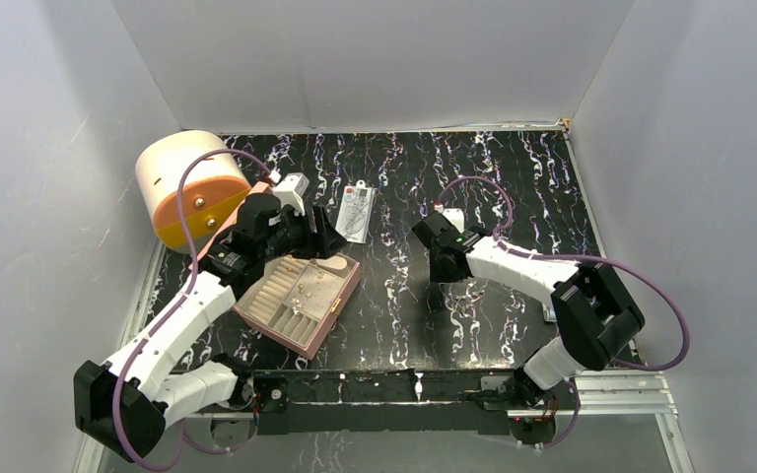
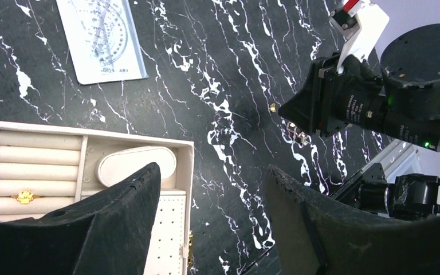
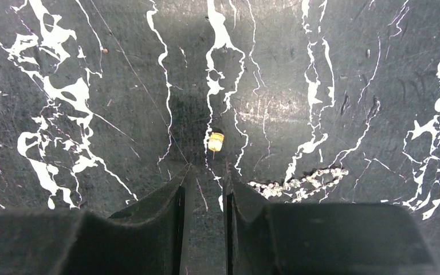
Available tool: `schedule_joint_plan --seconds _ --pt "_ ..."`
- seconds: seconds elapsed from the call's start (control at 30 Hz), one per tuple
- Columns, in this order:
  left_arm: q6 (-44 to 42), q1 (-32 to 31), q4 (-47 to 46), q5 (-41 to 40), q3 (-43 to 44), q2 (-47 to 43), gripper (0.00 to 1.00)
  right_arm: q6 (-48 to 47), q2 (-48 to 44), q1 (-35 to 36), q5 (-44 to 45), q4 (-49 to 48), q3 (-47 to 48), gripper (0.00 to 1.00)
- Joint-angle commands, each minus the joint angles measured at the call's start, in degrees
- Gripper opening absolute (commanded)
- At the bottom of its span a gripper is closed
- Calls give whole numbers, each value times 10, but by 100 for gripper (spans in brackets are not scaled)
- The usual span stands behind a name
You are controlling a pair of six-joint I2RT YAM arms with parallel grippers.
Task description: Organize the mixed jewelry
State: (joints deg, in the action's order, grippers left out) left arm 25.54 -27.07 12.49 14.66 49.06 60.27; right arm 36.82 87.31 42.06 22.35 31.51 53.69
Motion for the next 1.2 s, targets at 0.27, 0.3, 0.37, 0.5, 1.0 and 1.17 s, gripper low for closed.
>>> schedule_joint_plan --seconds 0.27,0.3,0.37,0.5,1.0,1.17 --pt "13 2 -43 14 -12 3 64 -14 -6 -3 5 -27 -12 26" --pt "13 2 -43 15 -12 4 64 -15 -4 -3 6 -28 -11 26" --pt "14 2 -43 15 -13 4 64 -16 0 -2 6 -33 -11 26" --pt "15 2 -43 14 -20 1 64 -21 9 -3 6 -37 -10 25" --pt "15 2 -47 16 -21 11 64 -39 29 -12 7 -40 -2 20" --pt "14 2 -50 18 -21 15 65 -46 34 -14 0 -47 1 19"
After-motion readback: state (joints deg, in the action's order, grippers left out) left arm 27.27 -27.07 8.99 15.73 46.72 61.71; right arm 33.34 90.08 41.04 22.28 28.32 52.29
